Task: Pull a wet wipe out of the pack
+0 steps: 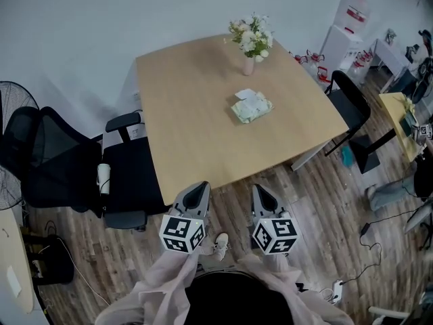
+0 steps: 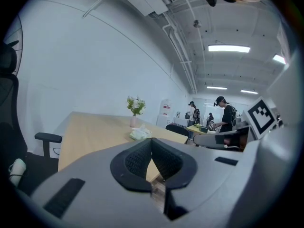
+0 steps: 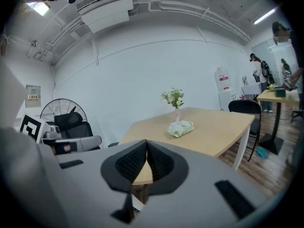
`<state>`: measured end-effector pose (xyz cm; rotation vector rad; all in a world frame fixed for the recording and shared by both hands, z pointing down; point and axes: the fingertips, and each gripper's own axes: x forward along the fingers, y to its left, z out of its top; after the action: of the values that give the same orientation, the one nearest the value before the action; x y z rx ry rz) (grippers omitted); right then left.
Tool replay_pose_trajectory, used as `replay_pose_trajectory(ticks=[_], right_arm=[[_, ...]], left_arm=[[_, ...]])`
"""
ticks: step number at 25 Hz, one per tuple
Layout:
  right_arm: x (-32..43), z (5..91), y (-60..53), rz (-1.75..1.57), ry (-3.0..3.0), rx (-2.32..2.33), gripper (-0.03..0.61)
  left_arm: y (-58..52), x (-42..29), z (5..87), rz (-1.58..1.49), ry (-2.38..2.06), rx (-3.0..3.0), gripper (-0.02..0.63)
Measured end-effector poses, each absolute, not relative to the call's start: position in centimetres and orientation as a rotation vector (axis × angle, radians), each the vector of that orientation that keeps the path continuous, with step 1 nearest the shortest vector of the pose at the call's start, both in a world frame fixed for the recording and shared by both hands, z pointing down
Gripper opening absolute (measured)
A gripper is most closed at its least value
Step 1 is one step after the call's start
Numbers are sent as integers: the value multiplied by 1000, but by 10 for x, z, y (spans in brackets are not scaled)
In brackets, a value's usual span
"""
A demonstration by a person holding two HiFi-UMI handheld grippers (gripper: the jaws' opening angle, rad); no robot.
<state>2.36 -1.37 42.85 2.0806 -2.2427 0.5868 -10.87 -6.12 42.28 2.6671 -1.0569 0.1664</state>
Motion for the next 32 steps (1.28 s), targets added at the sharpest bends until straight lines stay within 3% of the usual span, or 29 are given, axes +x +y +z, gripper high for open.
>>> replay_pose_trajectory(ticks=[32], right_arm=[[52,444,-69,603,-2200,2070,11]], left_arm=[[-114,-74,438,197,-1005,2666,11]])
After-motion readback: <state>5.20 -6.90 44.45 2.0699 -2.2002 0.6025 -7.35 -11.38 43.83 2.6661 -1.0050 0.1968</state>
